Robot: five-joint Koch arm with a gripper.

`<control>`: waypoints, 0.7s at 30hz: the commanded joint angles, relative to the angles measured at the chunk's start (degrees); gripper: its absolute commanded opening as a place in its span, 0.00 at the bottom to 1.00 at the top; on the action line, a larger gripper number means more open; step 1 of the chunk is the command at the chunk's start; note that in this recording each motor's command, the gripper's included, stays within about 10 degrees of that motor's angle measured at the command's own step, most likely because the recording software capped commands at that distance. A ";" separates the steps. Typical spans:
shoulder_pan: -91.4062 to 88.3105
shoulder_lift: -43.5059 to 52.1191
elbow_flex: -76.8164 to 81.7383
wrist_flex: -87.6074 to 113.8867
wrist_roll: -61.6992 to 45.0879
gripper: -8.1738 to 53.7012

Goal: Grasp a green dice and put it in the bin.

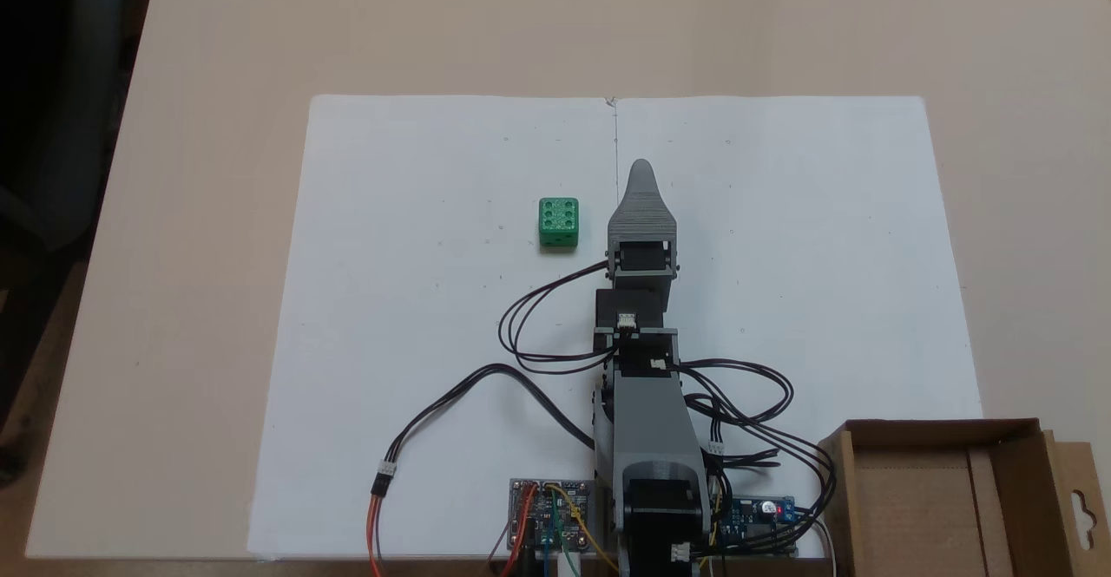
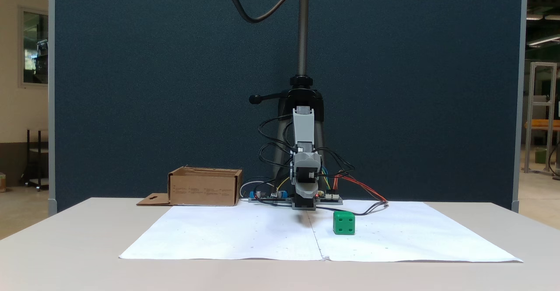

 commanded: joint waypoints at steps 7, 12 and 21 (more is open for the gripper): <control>3.34 6.33 10.00 -10.00 -3.34 0.86; 3.34 6.33 10.00 -10.00 -3.16 0.86; 3.34 6.42 10.00 -10.00 -2.64 0.84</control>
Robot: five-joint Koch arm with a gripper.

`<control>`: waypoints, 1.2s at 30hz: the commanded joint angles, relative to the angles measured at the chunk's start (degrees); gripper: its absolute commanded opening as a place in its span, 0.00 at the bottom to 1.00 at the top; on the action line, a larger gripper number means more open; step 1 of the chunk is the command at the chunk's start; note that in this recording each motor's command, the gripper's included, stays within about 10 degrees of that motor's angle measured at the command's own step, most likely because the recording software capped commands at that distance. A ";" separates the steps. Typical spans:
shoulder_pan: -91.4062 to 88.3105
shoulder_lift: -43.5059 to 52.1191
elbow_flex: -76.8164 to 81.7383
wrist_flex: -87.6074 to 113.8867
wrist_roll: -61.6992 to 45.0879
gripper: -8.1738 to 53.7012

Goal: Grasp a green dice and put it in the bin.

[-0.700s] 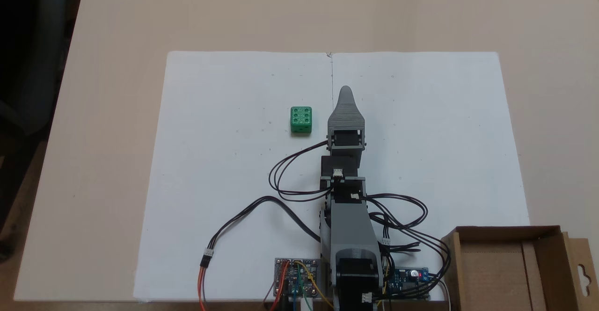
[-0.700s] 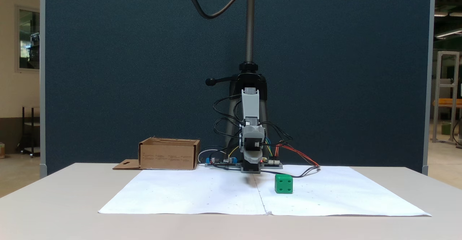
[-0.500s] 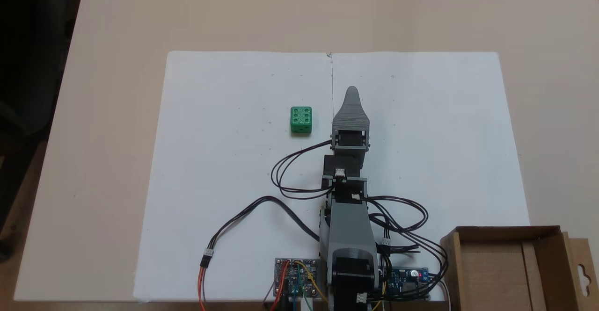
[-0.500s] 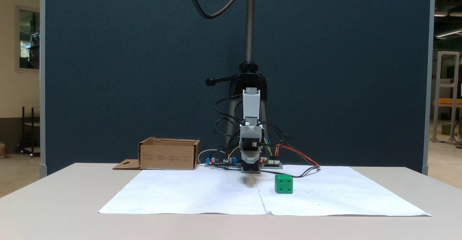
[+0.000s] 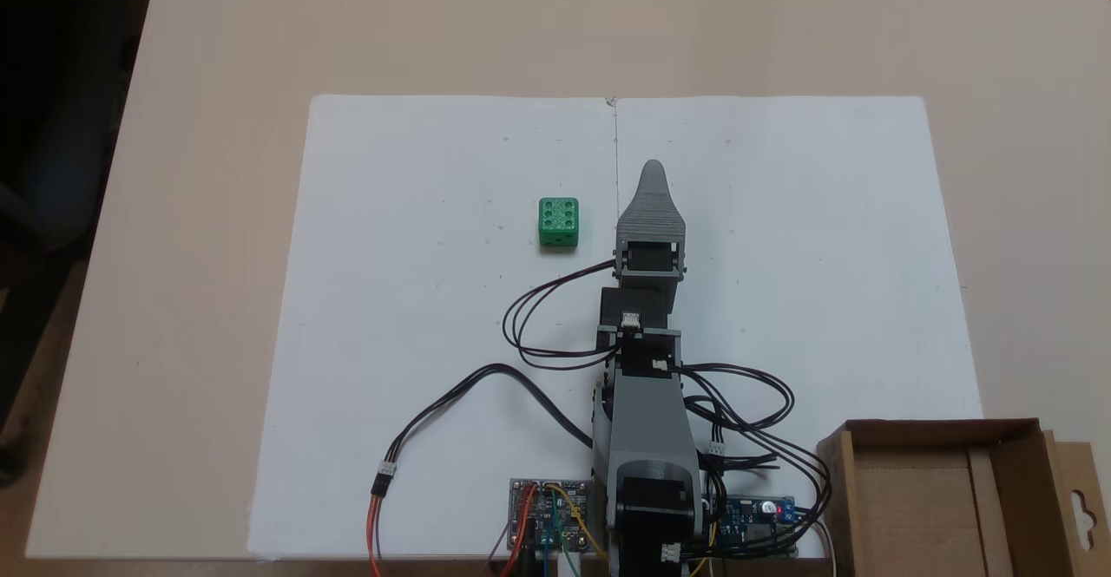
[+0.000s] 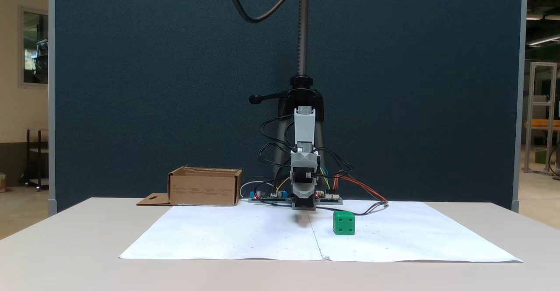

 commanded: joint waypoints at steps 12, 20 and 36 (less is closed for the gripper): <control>5.80 5.45 -36.37 40.23 -2.99 0.83; 5.89 1.49 -57.29 66.95 -2.46 0.83; 3.96 -7.03 -82.18 116.96 6.42 0.84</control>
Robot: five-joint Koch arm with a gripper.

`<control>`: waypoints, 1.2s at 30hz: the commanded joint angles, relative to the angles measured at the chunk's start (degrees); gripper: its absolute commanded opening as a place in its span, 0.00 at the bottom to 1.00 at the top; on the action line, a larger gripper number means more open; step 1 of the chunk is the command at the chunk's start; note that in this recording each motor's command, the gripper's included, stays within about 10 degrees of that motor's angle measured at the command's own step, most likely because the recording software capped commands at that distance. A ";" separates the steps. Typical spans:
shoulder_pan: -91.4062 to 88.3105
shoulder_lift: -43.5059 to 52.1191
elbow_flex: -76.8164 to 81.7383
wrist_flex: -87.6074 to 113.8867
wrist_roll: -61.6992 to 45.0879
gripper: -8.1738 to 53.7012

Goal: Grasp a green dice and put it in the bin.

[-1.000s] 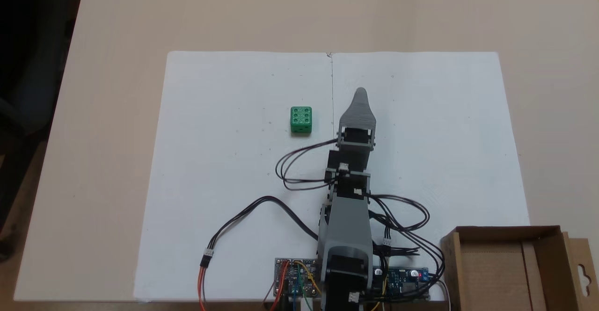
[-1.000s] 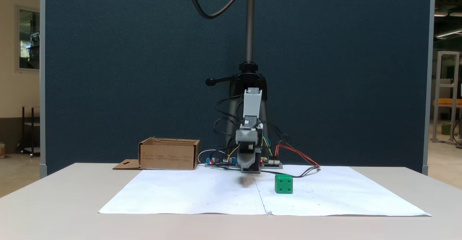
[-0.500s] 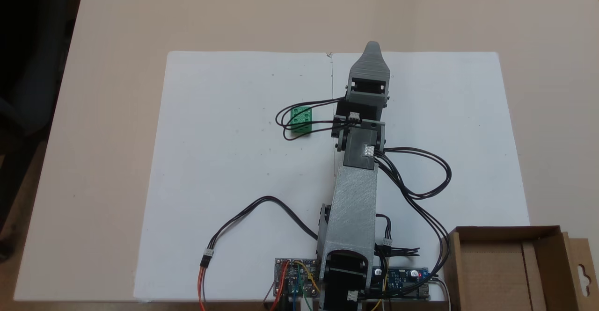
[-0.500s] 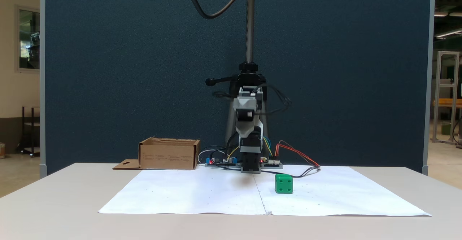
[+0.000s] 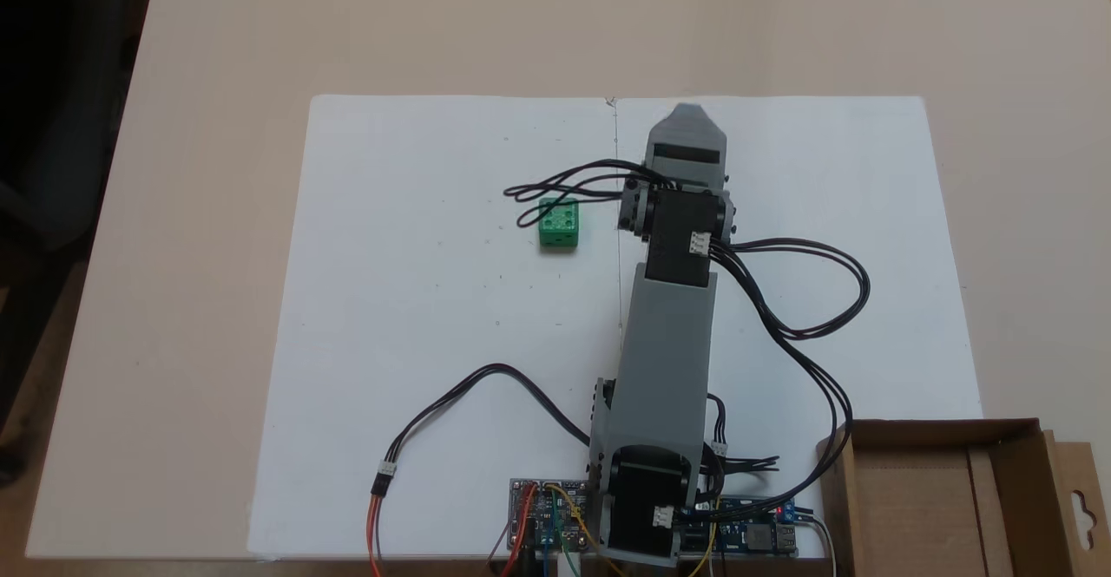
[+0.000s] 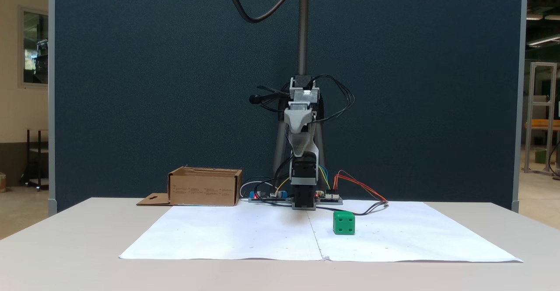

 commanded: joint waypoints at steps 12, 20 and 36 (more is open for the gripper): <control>-8.35 -3.60 -8.70 18.81 10.20 0.83; -16.79 -11.25 -10.20 17.23 15.38 0.83; -23.38 -18.19 -10.46 10.28 21.62 0.83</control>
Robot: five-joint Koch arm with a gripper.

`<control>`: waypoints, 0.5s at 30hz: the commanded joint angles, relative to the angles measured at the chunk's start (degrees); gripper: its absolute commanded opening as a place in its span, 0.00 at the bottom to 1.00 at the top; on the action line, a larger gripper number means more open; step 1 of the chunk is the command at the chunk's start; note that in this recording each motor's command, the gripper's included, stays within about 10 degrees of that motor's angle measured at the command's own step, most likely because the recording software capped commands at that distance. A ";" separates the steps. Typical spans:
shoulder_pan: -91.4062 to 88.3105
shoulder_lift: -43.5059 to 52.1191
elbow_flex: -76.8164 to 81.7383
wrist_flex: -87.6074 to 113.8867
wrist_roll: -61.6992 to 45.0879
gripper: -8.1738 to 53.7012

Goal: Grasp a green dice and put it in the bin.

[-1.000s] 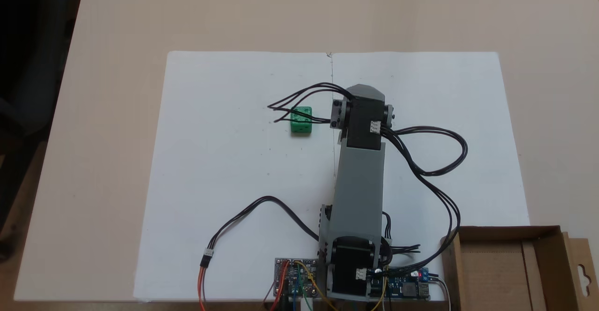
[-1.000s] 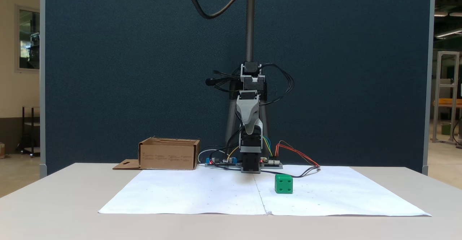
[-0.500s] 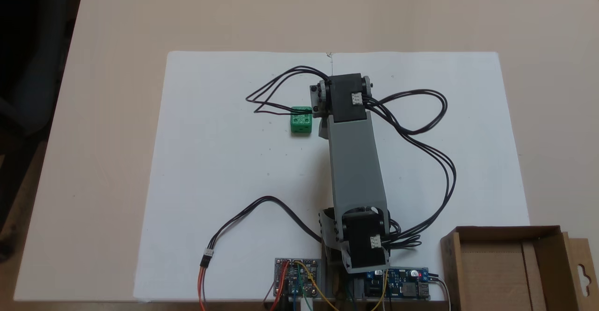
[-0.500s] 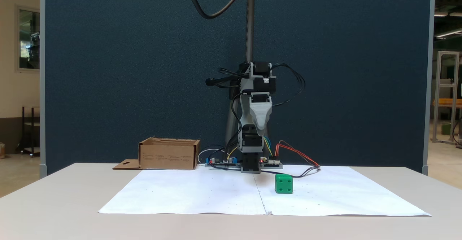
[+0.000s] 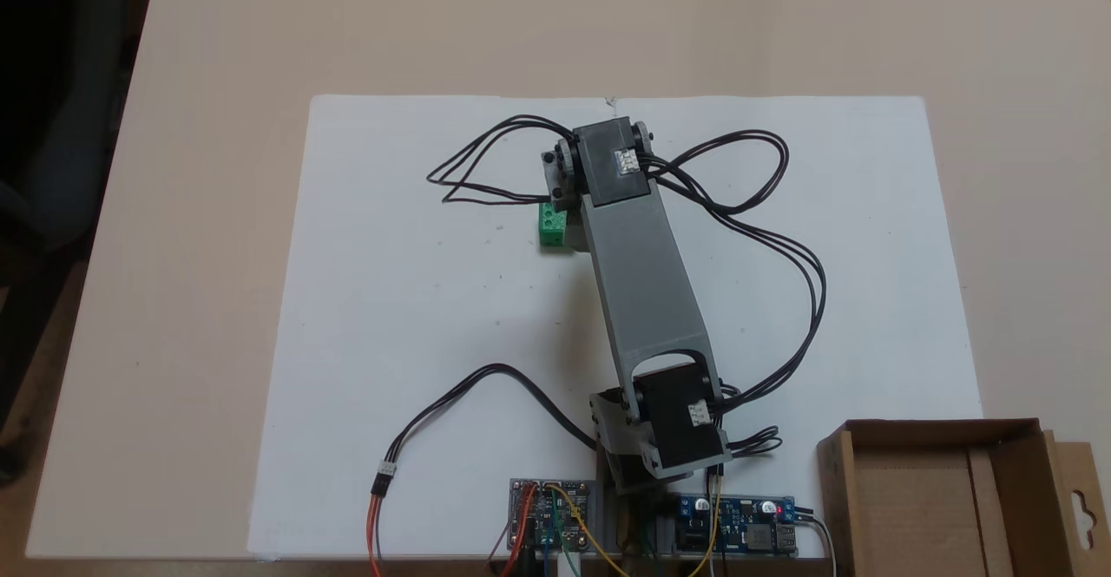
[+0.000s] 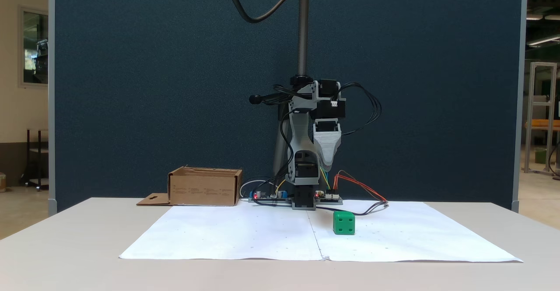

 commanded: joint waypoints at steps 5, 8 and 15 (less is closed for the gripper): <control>-1.05 -1.85 -3.96 -4.04 4.04 0.83; -1.14 -2.72 -3.96 -5.19 4.39 0.83; -1.67 -5.63 -3.96 -6.68 4.83 0.83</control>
